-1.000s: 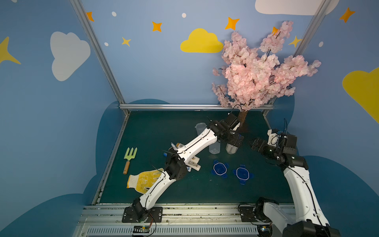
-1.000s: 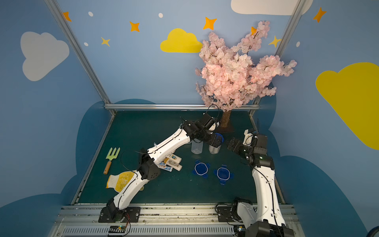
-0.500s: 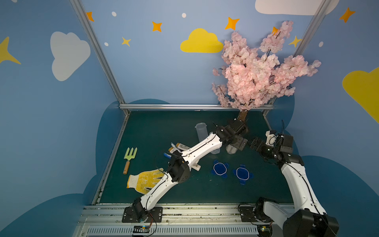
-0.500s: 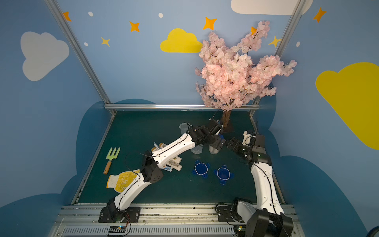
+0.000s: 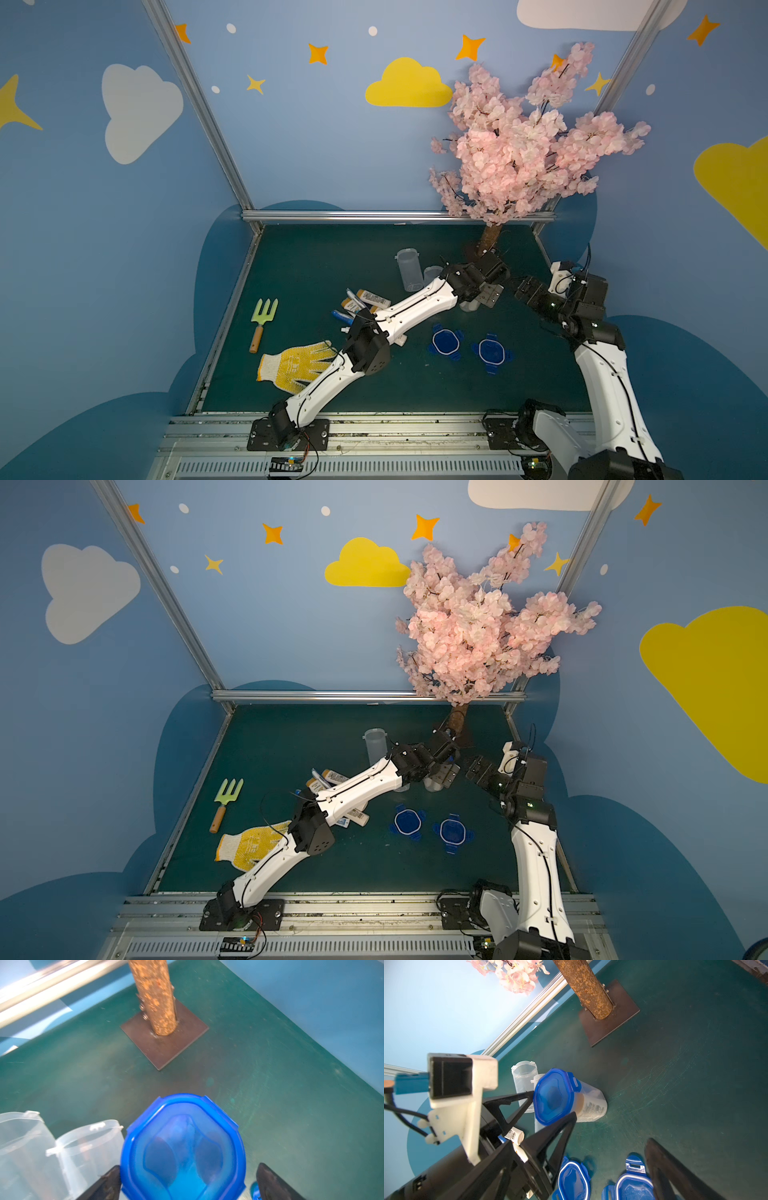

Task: Take out toiletry kits
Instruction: Pick up the container from the center of the board.

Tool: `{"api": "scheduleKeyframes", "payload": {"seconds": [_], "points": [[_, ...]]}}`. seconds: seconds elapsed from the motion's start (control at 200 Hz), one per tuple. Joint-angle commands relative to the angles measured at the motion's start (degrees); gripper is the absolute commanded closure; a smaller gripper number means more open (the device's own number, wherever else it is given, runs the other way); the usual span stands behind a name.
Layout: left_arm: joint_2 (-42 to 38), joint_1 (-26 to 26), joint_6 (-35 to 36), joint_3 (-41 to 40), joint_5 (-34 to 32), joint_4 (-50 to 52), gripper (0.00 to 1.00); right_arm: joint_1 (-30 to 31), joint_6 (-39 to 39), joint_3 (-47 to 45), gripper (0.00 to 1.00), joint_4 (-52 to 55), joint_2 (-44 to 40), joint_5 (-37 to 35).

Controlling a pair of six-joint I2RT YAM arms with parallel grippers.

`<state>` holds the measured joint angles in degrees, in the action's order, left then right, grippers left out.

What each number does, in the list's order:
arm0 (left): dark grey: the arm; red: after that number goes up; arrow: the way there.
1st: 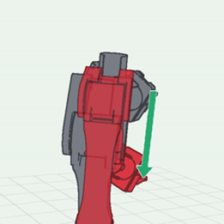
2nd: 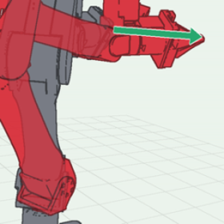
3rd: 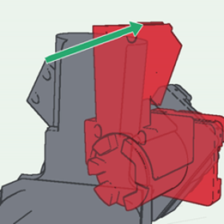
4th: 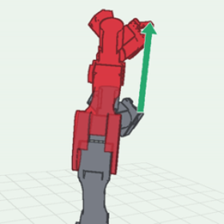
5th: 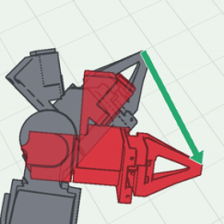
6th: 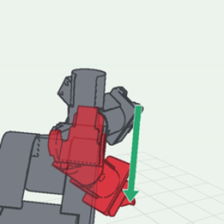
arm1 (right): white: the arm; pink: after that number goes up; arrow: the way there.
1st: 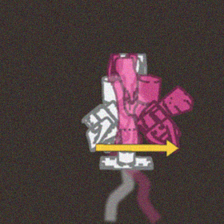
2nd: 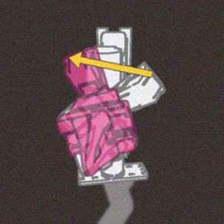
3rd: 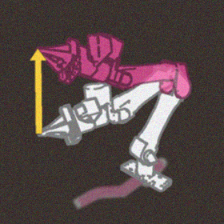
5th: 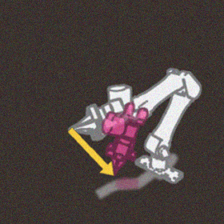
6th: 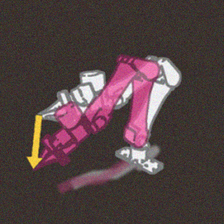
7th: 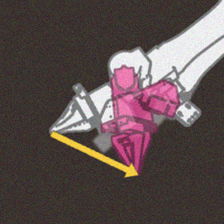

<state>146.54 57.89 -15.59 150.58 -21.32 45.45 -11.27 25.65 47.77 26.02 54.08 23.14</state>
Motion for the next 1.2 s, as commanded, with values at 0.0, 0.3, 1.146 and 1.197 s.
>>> {"api": "scheduleKeyframes", "payload": {"seconds": [0.0,0.3,1.146,1.197], "points": [[1.88,-0.18,0.92,-0.16,-1.63,-2.39,0.01,-0.33,-0.28,-0.75,0.03,-1.24,-0.17,1.11],[2.76,-0.85,0.32,-0.03,2.22,-3.52,0.01,-0.64,-0.61,-0.12,0.03,-0.66,-0.82,1.12],[-0.48,-0.76,1.83,-0.82,1.15,-2.47,0.44,-1.07,-1.91,-0.36,0.03,0.13,-1.60,1.08],[-2.17,-0.63,1.93,-1.81,0.76,-2.47,0.45,-1.12,-1.92,-0.47,0.03,-0.07,-1.40,1.12]]}}
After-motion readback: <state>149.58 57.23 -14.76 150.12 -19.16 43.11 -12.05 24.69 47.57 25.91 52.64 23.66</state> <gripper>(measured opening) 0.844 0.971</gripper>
